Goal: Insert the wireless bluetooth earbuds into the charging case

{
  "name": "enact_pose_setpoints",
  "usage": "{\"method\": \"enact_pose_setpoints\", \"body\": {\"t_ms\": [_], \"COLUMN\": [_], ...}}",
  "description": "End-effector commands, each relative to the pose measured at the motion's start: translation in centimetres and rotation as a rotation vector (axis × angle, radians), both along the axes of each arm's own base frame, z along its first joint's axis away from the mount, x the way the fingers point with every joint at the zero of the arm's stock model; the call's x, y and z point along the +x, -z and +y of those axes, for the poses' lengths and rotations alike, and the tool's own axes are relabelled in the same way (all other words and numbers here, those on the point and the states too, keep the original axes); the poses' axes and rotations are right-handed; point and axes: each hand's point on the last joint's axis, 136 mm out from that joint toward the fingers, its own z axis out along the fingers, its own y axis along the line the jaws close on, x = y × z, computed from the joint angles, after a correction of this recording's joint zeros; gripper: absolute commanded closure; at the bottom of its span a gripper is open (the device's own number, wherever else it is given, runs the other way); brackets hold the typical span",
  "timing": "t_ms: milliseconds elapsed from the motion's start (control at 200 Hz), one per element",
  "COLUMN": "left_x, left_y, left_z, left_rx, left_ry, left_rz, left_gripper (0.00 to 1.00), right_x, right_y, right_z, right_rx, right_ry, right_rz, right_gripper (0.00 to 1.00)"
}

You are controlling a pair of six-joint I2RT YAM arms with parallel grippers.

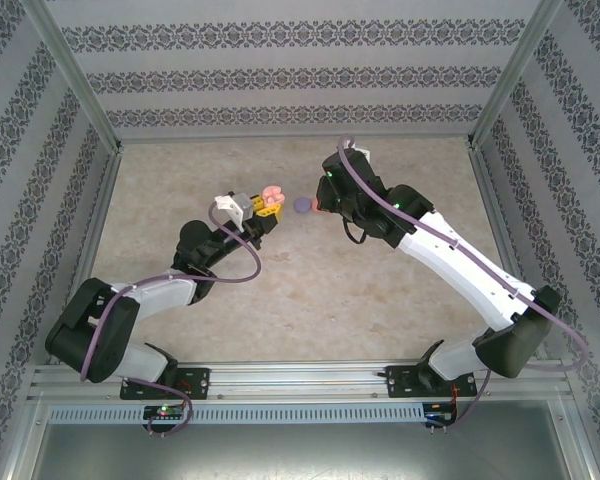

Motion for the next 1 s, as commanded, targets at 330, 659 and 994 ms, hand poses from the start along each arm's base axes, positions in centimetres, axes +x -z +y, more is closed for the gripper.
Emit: {"method": "enact_pose_setpoints", "body": {"t_ms": [330,659,994], "left_x": [-1.1,-2.5,-3.2], "left_y": [-2.0,-3.5,-5.2], "left_z": [-3.6,-4.6,-5.4], "left_rx": [0.013,0.028,0.024], "left_ry": [0.134,0.179,0.202], "left_rz": [-0.137,-0.207,-0.249], "left_gripper": [1.00,1.00,1.00], "right_x": [-0.4,-1.3,-2.2], "right_y": [-4.2,-5.1,-5.0], "right_z": [0.0,1.2,3.3], "right_rx": [0.063,0.135,0.213], "right_ry": [-0.037,-0.092,-0.156], "right_rz": [-0.079,-0.113,-0.119], "right_gripper": [0.80,0.80,0.79]}}
